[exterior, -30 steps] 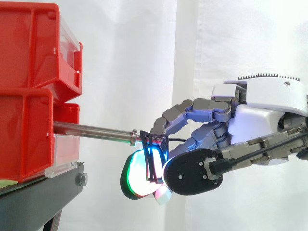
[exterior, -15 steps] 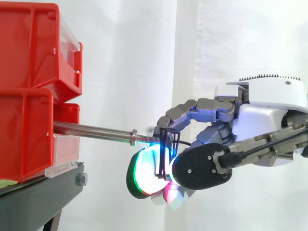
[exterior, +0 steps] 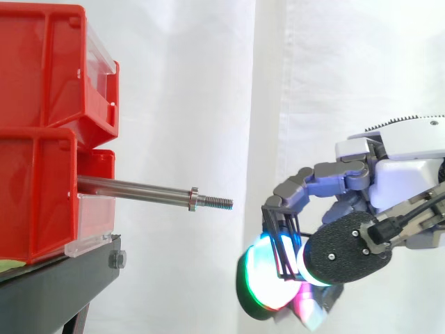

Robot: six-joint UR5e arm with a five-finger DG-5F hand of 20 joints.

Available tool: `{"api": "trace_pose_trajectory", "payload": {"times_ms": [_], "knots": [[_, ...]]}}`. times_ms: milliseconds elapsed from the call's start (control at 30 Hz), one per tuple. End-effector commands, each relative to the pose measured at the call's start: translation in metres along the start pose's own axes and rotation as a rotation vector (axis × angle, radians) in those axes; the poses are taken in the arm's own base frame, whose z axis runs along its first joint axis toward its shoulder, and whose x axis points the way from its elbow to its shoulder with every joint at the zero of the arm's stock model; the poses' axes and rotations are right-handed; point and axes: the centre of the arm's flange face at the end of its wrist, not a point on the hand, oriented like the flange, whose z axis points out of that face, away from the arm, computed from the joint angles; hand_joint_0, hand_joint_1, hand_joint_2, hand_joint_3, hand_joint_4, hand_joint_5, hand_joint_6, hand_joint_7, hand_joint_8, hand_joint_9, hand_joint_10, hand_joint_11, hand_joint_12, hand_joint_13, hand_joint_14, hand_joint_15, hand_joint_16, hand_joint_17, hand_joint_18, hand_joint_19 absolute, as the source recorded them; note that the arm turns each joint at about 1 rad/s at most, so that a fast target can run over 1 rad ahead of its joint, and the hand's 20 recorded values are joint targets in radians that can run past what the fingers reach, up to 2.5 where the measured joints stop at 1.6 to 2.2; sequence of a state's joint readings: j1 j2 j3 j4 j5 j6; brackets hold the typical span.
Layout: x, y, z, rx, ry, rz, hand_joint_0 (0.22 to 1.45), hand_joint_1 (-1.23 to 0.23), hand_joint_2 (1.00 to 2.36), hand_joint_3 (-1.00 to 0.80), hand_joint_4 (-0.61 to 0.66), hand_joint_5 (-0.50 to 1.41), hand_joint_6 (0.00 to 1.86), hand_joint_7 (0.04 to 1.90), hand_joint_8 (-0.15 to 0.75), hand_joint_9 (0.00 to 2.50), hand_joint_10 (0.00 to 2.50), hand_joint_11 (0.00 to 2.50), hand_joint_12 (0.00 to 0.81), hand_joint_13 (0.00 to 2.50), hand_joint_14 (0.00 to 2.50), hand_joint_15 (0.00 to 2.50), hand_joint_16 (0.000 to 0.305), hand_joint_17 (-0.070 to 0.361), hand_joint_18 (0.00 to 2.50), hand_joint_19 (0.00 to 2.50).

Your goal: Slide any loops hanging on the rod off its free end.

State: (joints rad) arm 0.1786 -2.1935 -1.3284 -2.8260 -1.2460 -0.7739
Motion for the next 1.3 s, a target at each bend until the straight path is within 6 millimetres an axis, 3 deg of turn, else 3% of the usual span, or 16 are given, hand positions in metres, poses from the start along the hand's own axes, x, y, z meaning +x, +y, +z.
{"api": "trace_pose_trajectory", "payload": {"times_ms": [0,300,433,567,667,733,800,967,1100,1267], "knots": [[-0.005,0.002,-0.008,0.040,0.018,0.020,0.55,-0.62,1.01,-0.24,0.06,-0.12,0.92,0.90,0.313,0.86,0.02,0.65,0.412,0.67,0.01,0.33,0.059,0.132,0.70,0.32],[-0.018,0.011,-0.013,0.061,0.011,0.086,0.55,-0.51,1.01,-0.31,0.06,-0.12,0.90,0.95,0.287,0.85,0.02,0.64,0.384,0.65,0.01,0.34,0.052,0.118,0.64,0.36],[-0.030,0.022,-0.014,0.090,0.031,0.131,0.56,-0.65,1.02,-0.15,0.04,-0.11,0.90,1.01,0.293,0.86,0.02,0.65,0.385,0.67,0.01,0.33,0.053,0.119,0.68,0.34],[-0.036,0.025,-0.019,0.142,0.070,0.151,0.58,-0.75,1.02,-0.06,0.00,-0.12,0.93,0.93,0.311,0.86,0.02,0.66,0.404,0.69,0.01,0.32,0.058,0.129,0.74,0.30],[-0.040,0.028,-0.021,0.171,0.088,0.168,0.61,-0.77,1.02,-0.15,-0.01,-0.14,0.94,0.88,0.293,0.83,0.02,0.67,0.382,0.67,0.01,0.33,0.053,0.119,0.70,0.33],[-0.042,0.029,-0.022,0.185,0.094,0.181,0.62,-0.78,1.01,-0.34,0.02,-0.14,0.94,0.87,0.277,0.83,0.02,0.67,0.365,0.66,0.01,0.32,0.050,0.113,0.68,0.34],[-0.044,0.032,-0.023,0.193,0.096,0.194,0.61,-0.76,1.01,-0.42,0.04,-0.14,0.93,0.89,0.271,0.84,0.02,0.68,0.364,0.66,0.01,0.33,0.050,0.112,0.68,0.34],[-0.045,0.031,-0.025,0.213,0.098,0.236,0.58,-0.63,1.00,-0.49,0.04,-0.12,0.92,0.93,0.273,0.87,0.02,0.66,0.364,0.67,0.01,0.34,0.050,0.112,0.69,0.34],[-0.045,0.030,-0.026,0.221,0.097,0.280,0.58,-0.52,1.01,-0.45,0.04,-0.11,0.91,0.95,0.274,0.88,0.02,0.66,0.361,0.67,0.01,0.34,0.050,0.112,0.68,0.35],[-0.047,0.033,-0.026,0.224,0.095,0.310,0.58,-0.66,1.02,-0.25,0.03,-0.11,0.92,0.97,0.278,0.88,0.02,0.66,0.364,0.67,0.01,0.34,0.050,0.112,0.69,0.34]]}}
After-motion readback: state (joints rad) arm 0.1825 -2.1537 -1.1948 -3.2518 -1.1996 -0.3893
